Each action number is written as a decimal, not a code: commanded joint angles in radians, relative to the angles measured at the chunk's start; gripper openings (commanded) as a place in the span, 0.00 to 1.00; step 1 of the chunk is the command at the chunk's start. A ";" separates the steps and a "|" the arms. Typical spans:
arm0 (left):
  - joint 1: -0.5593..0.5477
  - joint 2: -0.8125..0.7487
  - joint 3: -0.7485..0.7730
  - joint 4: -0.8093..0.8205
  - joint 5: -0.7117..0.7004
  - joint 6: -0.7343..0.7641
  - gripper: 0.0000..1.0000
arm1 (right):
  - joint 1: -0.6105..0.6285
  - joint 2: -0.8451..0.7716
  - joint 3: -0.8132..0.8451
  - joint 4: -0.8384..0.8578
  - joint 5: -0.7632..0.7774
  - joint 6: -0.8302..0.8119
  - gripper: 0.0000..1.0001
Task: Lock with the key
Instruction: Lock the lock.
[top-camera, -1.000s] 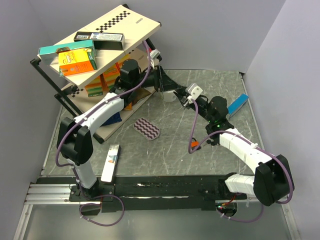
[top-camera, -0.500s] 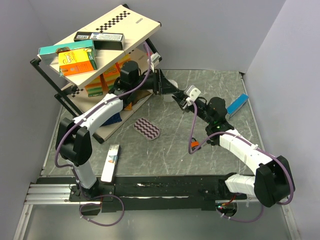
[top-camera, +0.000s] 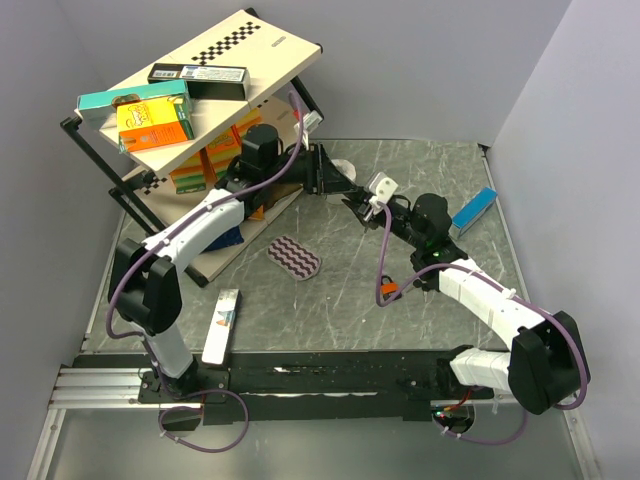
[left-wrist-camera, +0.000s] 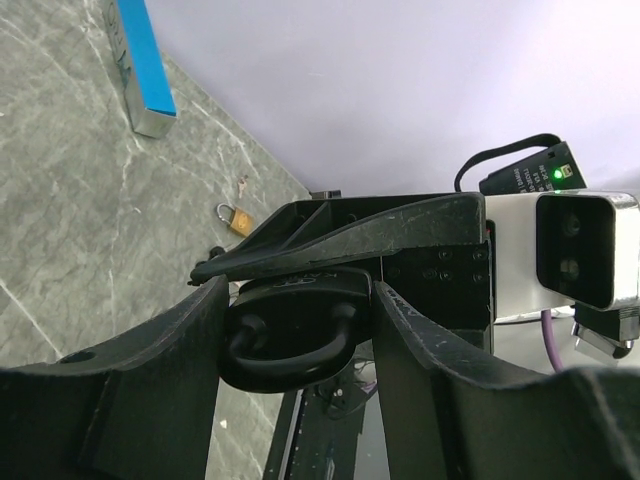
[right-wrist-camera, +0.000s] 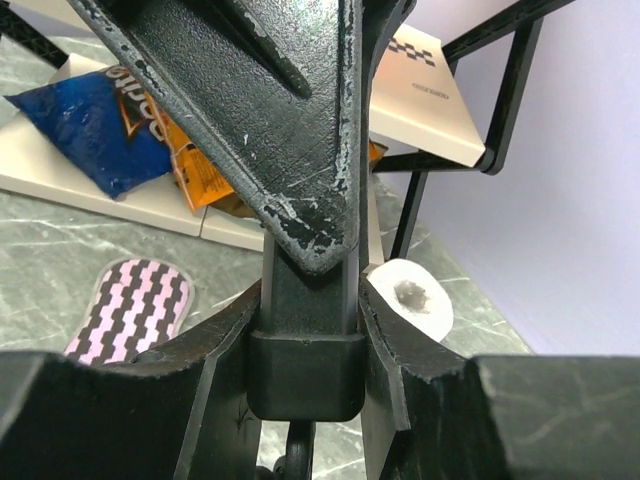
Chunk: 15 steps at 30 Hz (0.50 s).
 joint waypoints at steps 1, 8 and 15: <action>-0.015 -0.095 0.009 0.081 0.040 0.030 0.01 | -0.010 0.000 0.046 -0.017 -0.003 0.034 0.00; -0.015 -0.034 0.012 0.050 0.136 -0.052 0.75 | -0.015 -0.003 0.023 0.139 -0.049 0.117 0.00; -0.024 -0.023 0.007 -0.008 0.141 -0.040 0.78 | -0.013 0.011 0.026 0.176 -0.041 0.110 0.00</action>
